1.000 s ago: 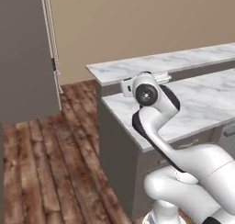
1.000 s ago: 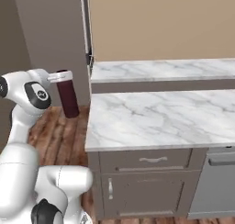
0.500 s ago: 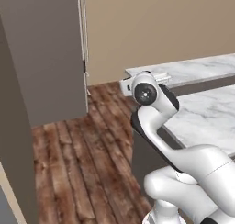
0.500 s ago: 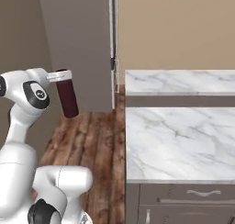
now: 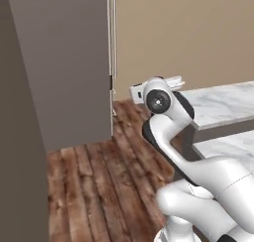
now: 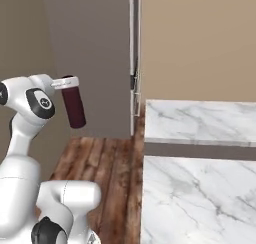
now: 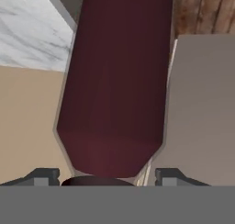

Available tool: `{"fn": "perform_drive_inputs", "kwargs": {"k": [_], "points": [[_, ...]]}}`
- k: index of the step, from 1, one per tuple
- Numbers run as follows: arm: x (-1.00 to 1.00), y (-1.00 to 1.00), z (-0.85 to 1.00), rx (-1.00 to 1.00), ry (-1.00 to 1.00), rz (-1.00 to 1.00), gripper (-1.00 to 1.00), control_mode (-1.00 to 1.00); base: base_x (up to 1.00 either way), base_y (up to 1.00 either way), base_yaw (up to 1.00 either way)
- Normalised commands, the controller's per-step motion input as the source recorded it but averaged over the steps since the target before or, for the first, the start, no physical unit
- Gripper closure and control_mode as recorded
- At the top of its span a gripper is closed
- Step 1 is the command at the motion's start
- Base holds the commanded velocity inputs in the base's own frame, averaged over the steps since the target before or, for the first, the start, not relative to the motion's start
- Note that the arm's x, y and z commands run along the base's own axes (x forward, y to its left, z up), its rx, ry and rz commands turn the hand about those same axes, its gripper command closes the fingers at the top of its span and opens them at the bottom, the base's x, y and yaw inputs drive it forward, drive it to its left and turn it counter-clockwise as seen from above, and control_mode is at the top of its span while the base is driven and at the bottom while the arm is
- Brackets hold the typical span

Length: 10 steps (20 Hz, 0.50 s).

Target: There is a wine glass and glass cup on the dining counter. Place the wine bottle next to the wine glass and the juice bottle next to the glass cup.

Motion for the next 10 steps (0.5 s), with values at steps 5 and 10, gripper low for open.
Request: {"fn": "perform_drive_inputs", "kwargs": {"k": [5, 10], "points": [[0.00, 0.00, 0.00, 0.00, 0.00, 0.00, 1.00, 1.00, 1.00, 0.20, 0.02], [0.00, 0.00, 0.00, 0.00, 0.00, 0.00, 1.00, 1.00, 1.00, 0.30, 0.00]]}}
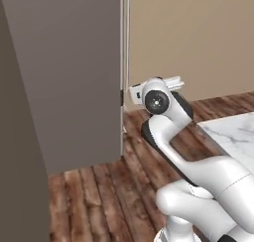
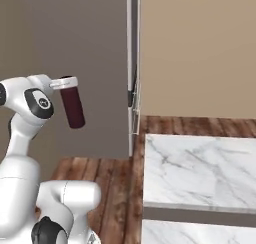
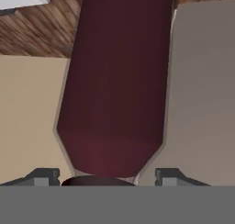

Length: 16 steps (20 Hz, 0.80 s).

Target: There is a wine glass and glass cup on the dining counter. Place the wine bottle next to the wine glass and the juice bottle next to the glass cup.

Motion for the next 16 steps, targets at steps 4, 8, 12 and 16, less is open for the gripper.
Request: {"fn": "perform_drive_inputs", "kwargs": {"k": [4, 8, 12, 16], "points": [[0.00, 0.00, 0.00, 0.00, 0.00, 0.00, 1.00, 1.00, 1.00, 0.49, -0.10], [0.00, 0.00, 0.00, 0.00, 0.00, 0.00, 1.00, 1.00, 0.79, 0.65, -0.50], [0.00, 0.00, 0.00, 0.00, 0.00, 0.00, 1.00, 1.00, 0.51, 0.74, -0.67], [0.00, 0.00, 0.00, 0.00, 0.00, 0.00, 1.00, 1.00, 0.49, 0.77, -0.70]]}}
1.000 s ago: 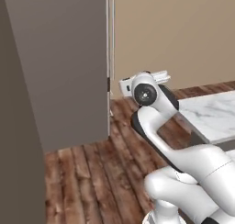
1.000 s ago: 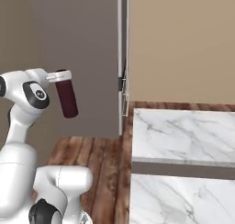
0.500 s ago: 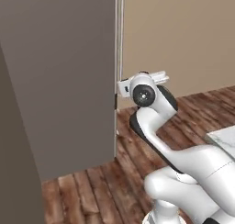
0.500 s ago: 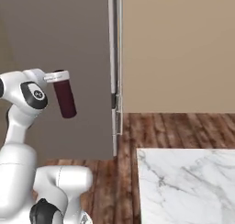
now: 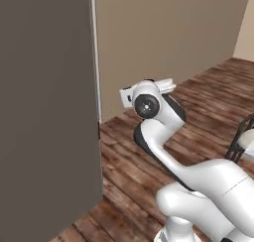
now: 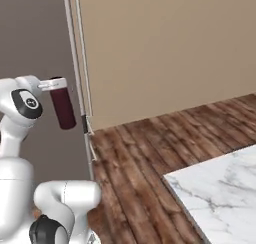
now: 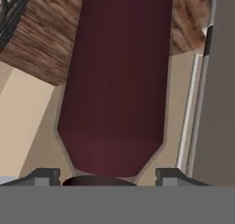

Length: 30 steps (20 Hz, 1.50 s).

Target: There is a wine glass and glass cup on the dining counter. Place the wine bottle next to the wine glass and the juice bottle next to the glass cup.

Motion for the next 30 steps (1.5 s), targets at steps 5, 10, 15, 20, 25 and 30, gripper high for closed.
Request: {"fn": "perform_drive_inputs", "kwargs": {"k": [5, 10, 15, 20, 25, 30], "points": [[0.00, 0.00, 0.00, 0.00, 0.00, 0.00, 1.00, 1.00, 0.64, 0.73, -0.65], [0.00, 0.00, 0.00, 0.00, 0.00, 0.00, 1.00, 1.00, 0.96, 0.26, -0.50], [0.00, 0.00, 0.00, 0.00, 0.00, 0.00, 1.00, 1.00, 1.00, -0.03, -0.38], [0.00, 0.00, 0.00, 0.00, 0.00, 0.00, 1.00, 1.00, 1.00, -0.03, -0.25], [0.00, 0.00, 0.00, 0.00, 0.00, 0.00, 1.00, 1.00, 1.00, 0.00, -0.12], [0.00, 0.00, 0.00, 0.00, 0.00, 0.00, 1.00, 1.00, 1.00, 0.00, -0.07]]}}
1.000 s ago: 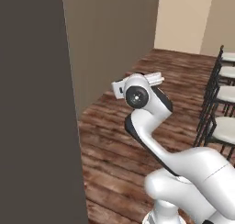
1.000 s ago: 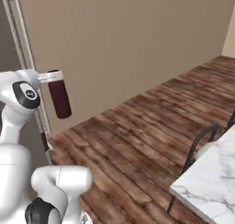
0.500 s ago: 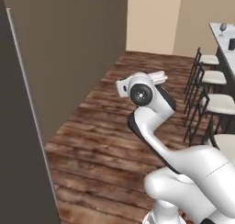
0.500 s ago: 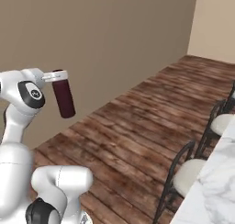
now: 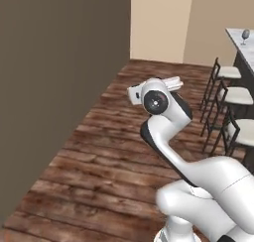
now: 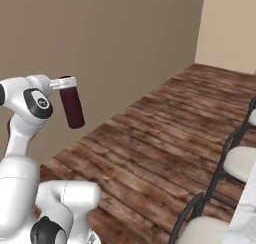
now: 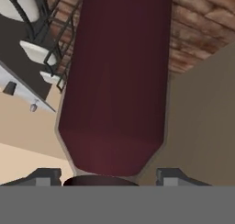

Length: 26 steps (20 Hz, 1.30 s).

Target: There is a wine glass and glass cup on the dining counter. Place the wine bottle next to the wine glass and the juice bottle next to the glass cup.

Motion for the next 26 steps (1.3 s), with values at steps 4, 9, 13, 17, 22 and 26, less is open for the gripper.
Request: {"fn": "perform_drive_inputs", "kwargs": {"k": [4, 9, 13, 17, 22, 26], "points": [[0.00, 0.00, 0.00, 0.00, 0.00, 0.00, 1.00, 1.00, 1.00, 0.00, -0.04], [0.00, 0.00, 0.00, 0.00, 0.00, 0.00, 1.00, 1.00, 1.00, 0.01, -0.29], [0.00, 0.00, 0.00, 0.00, 0.00, 0.00, 1.00, 1.00, 0.86, 0.22, -0.57], [0.00, 0.00, 0.00, 0.00, 0.00, 0.00, 1.00, 1.00, 0.89, 0.59, -0.52], [0.00, 0.00, 0.00, 0.00, 0.00, 0.00, 1.00, 1.00, 0.85, 0.60, -0.52], [0.00, 0.00, 0.00, 0.00, 0.00, 0.00, 1.00, 1.00, 0.65, 0.37, -0.64]]}}
